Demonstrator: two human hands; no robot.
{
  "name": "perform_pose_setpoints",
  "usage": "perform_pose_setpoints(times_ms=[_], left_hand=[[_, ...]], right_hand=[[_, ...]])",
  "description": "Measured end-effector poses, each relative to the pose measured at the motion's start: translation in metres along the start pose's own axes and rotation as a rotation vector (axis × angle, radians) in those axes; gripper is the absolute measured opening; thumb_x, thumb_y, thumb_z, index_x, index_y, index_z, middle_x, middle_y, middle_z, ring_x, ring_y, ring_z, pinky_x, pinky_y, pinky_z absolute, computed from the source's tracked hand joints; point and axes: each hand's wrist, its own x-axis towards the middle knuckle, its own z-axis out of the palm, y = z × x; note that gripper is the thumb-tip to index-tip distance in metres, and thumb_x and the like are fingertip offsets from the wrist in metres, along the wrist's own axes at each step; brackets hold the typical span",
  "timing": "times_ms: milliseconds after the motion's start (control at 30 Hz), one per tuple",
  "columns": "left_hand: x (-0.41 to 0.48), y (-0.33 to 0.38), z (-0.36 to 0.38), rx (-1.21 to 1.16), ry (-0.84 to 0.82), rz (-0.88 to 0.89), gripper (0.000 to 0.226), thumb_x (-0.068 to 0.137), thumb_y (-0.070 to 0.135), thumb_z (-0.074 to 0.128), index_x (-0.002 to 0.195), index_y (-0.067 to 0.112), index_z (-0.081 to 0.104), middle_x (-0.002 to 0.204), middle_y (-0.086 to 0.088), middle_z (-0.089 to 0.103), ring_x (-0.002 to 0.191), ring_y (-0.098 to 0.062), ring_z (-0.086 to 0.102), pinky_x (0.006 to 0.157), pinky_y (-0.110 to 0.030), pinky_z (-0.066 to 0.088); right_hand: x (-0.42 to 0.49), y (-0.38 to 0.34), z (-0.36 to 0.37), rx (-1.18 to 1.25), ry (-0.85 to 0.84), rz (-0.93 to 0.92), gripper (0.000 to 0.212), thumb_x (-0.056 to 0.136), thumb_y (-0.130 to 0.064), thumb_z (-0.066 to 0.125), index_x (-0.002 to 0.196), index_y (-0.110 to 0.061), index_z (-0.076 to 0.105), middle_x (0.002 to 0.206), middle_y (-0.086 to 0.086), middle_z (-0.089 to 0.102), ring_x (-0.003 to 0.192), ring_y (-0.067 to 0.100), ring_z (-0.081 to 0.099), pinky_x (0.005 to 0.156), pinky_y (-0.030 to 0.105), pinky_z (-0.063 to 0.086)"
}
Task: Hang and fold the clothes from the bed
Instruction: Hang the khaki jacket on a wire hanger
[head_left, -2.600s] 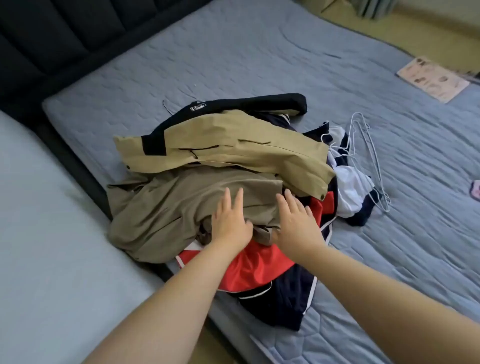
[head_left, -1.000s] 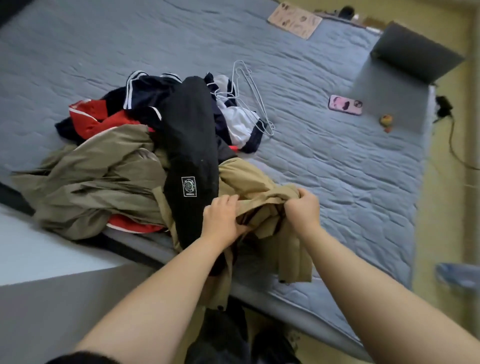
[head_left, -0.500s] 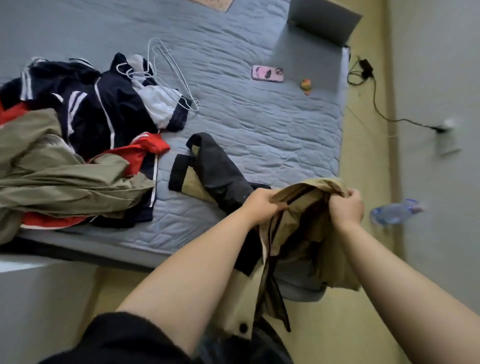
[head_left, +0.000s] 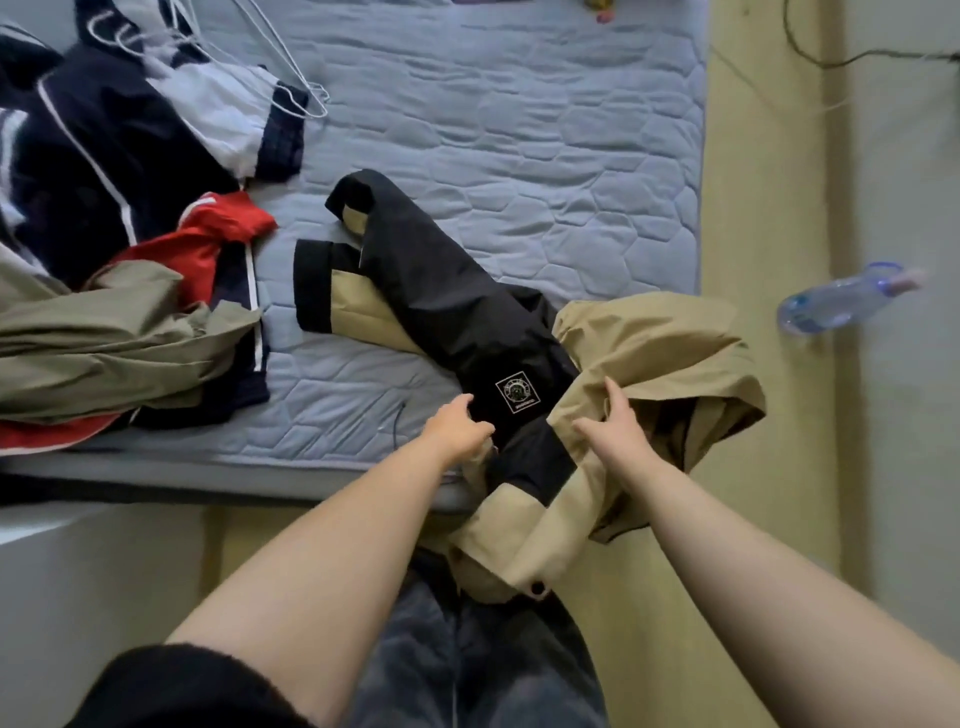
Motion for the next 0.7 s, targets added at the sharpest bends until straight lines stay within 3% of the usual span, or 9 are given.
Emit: perform_pose_setpoints(times_ms=[167, 233, 300, 367, 433, 500, 567, 633, 700], left_hand=[[-0.007, -0.015, 0.030, -0.077, -0.378, -0.032, 0.094, 0.082, 0.042, 0.070, 0.152, 0.014, 0.013, 0.155, -0.005, 0.028, 0.139, -0.021, 0.031, 0.106, -0.026, 0.029], [-0.014, -0.012, 0.038, 0.041, -0.379, 0.020, 0.099, 0.079, 0.041, 0.073, 0.152, 0.015, 0.012, 0.153, -0.005, 0.030, 0.137, -0.023, 0.034, 0.106, -0.029, 0.033], [-0.024, -0.005, 0.044, 0.092, -0.303, 0.088, 0.085, 0.079, 0.030, 0.074, 0.148, 0.012, 0.027, 0.140, -0.007, 0.048, 0.123, -0.023, 0.051, 0.094, -0.025, 0.042], [-0.033, 0.004, 0.045, 0.126, -0.268, 0.144, 0.056, 0.081, 0.019, 0.071, 0.132, 0.010, 0.051, 0.108, -0.004, 0.063, 0.093, -0.018, 0.062, 0.073, -0.021, 0.049], [-0.039, 0.011, 0.041, 0.102, -0.268, 0.172, 0.025, 0.082, 0.012, 0.068, 0.107, 0.009, 0.067, 0.087, -0.003, 0.063, 0.078, -0.019, 0.062, 0.060, -0.022, 0.047], [-0.046, 0.019, 0.033, 0.056, -0.265, 0.206, 0.008, 0.083, 0.009, 0.066, 0.089, 0.006, 0.069, 0.077, -0.006, 0.061, 0.071, -0.020, 0.058, 0.058, -0.025, 0.046], [-0.052, 0.027, 0.022, 0.115, -0.241, 0.322, 0.011, 0.083, 0.011, 0.067, 0.075, 0.004, 0.061, 0.069, -0.006, 0.051, 0.065, -0.018, 0.048, 0.058, -0.027, 0.038], [-0.058, 0.033, 0.012, 0.141, -0.218, 0.425, 0.019, 0.082, 0.012, 0.069, 0.072, -0.001, 0.057, 0.067, -0.005, 0.045, 0.062, -0.014, 0.041, 0.058, -0.027, 0.034], [-0.063, 0.036, 0.002, 0.045, -0.179, 0.456, 0.016, 0.080, 0.011, 0.071, 0.071, 0.002, 0.061, 0.063, 0.000, 0.047, 0.060, -0.010, 0.040, 0.054, -0.019, 0.033]], right_hand=[[0.009, 0.007, 0.000, -0.052, 0.012, -0.039, 0.077, 0.087, -0.012, 0.056, 0.152, -0.019, 0.016, 0.154, 0.007, 0.029, 0.138, 0.022, 0.033, 0.106, 0.026, 0.029], [0.005, 0.006, -0.004, -0.188, 0.024, -0.072, 0.074, 0.087, -0.015, 0.054, 0.152, -0.014, 0.018, 0.154, 0.007, 0.030, 0.139, 0.024, 0.032, 0.111, 0.032, 0.029], [-0.004, 0.005, -0.009, -0.430, 0.023, -0.122, 0.070, 0.088, -0.019, 0.053, 0.150, -0.010, 0.022, 0.151, 0.009, 0.034, 0.137, 0.026, 0.036, 0.109, 0.035, 0.031], [-0.015, 0.003, -0.015, -0.709, 0.037, -0.233, 0.058, 0.087, -0.021, 0.054, 0.141, -0.008, 0.036, 0.139, 0.012, 0.045, 0.127, 0.031, 0.046, 0.101, 0.039, 0.040], [-0.024, -0.002, -0.021, -1.034, 0.096, -0.435, 0.049, 0.084, -0.023, 0.057, 0.130, -0.013, 0.043, 0.123, 0.011, 0.049, 0.113, 0.031, 0.049, 0.088, 0.039, 0.044], [-0.027, -0.001, -0.024, -1.310, 0.136, -0.657, 0.065, 0.079, -0.024, 0.061, 0.138, -0.022, 0.036, 0.131, 0.012, 0.040, 0.117, 0.031, 0.040, 0.091, 0.038, 0.037], [-0.029, -0.003, -0.023, -1.376, 0.057, -0.755, 0.079, 0.079, -0.024, 0.061, 0.148, -0.030, 0.023, 0.152, 0.015, 0.017, 0.136, 0.033, 0.020, 0.110, 0.044, 0.021], [-0.030, -0.005, -0.019, -1.395, -0.048, -0.750, 0.075, 0.081, -0.027, 0.061, 0.147, -0.030, 0.026, 0.159, 0.011, 0.002, 0.145, 0.030, 0.003, 0.116, 0.049, 0.005], [-0.030, -0.008, -0.014, -1.373, -0.075, -0.728, 0.054, 0.083, -0.029, 0.059, 0.135, -0.023, 0.045, 0.156, 0.010, 0.022, 0.145, 0.025, 0.012, 0.116, 0.049, 0.003]])
